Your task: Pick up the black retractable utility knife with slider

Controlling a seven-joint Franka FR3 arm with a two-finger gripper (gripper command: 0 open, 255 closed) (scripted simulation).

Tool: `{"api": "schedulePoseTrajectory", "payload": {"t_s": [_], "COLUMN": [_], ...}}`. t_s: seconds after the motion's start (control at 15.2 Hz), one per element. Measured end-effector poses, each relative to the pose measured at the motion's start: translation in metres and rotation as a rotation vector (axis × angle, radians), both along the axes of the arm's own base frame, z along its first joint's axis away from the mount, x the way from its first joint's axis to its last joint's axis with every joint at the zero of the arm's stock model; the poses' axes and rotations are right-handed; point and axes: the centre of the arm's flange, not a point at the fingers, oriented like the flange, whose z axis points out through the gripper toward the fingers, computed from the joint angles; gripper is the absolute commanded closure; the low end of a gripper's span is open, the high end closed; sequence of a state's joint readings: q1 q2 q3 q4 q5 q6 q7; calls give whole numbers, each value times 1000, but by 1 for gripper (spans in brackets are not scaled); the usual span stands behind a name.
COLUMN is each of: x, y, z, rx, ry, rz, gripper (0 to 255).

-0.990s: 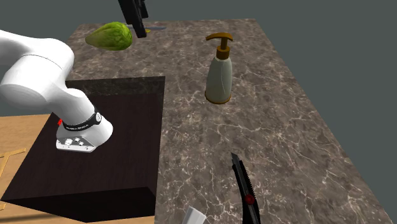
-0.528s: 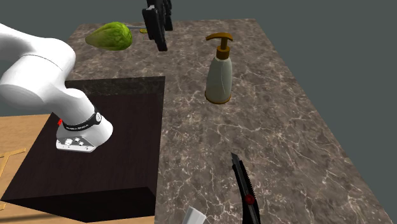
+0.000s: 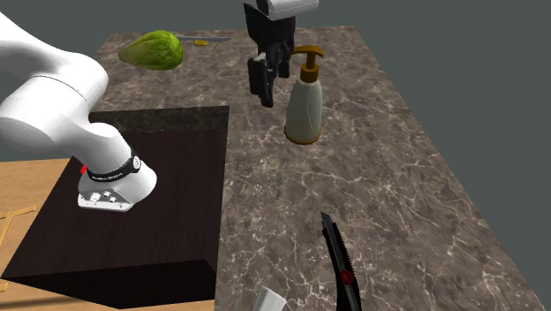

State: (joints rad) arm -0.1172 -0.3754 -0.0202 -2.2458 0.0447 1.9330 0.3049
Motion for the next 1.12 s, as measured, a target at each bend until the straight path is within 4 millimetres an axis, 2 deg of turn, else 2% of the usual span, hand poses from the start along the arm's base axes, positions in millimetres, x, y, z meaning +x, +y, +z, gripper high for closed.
{"api": "schedulePoseTrajectory", "payload": {"t_s": [0.73, 1.12], "x": [84, 108], "y": [-89, -154], "z": [-71, -111], "rx": [-3, -5], "ry": [33, 51], "rz": [-413, -639], "gripper": [0, 0]}}
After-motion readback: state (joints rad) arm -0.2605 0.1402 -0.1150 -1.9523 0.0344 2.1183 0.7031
